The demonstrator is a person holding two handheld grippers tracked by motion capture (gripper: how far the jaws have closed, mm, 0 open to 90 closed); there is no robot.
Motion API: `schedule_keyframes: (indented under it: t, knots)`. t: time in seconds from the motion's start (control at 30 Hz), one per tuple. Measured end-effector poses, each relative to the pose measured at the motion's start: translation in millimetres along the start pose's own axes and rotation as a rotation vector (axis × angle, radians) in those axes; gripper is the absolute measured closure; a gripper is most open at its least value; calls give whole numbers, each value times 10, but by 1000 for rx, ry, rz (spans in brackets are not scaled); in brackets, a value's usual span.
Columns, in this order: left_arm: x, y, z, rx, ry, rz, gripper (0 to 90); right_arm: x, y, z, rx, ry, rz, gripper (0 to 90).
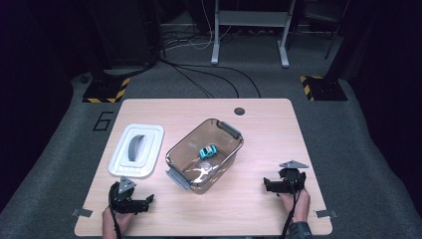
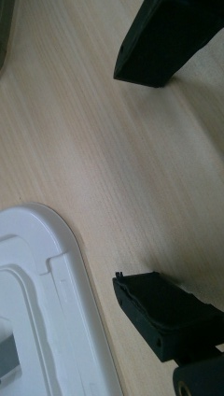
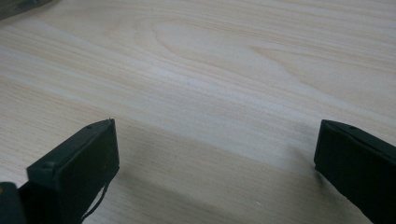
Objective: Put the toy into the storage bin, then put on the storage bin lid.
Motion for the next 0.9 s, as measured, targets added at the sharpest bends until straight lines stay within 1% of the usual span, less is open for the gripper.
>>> schedule_keyframes:
  t: [0.13,0.23,0.3,0.43,0.53,0.63,0.67,0.7,0.77,0.8,0.83,0.9]
  knots:
    - [2,1,0,2,-2,1,29,-13,1,-19,-1,10,-15,0]
    - [2,1,0,2,-2,1,29,-14,-8,-37,5,15,-15,0]
    - [1,1,0,2,-1,0,29,-30,-7,-49,-11,21,-14,0]
    - [1,1,2,1,-4,0,31,-21,-7,-60,-24,26,-10,0]
    - [6,-1,5,2,-11,-6,31,-26,-6,-69,-33,34,-9,0]
    - [10,-5,9,2,-17,-12,30,-17,-11,-65,-34,30,-6,0]
    - [10,-6,9,5,-20,-18,30,-17,-11,-65,-34,30,-6,0]
    - [11,-10,10,16,-35,-32,0,-16,-14,-61,-33,35,-3,0]
    - [15,-5,31,37,-28,-38,0,-16,-15,-60,-33,37,-2,0]
    - [18,1,48,40,-12,-45,0,-15,-16,-59,-33,38,-1,0]
    - [25,12,80,41,3,-51,0,-15,-17,-58,-32,37,0,0]
    - [31,36,138,24,13,-56,2,-15,-18,-58,-32,38,0,0]
Point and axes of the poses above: each handheld gripper's, and its own axes: y roughly backward along the jaws, z roughly out of its top, x roughly to its left, the point moved 4 cm from there along -y, roughly forward along the jaws, and after that the axes turned 1 degree about -z, right-handed, at the moved point
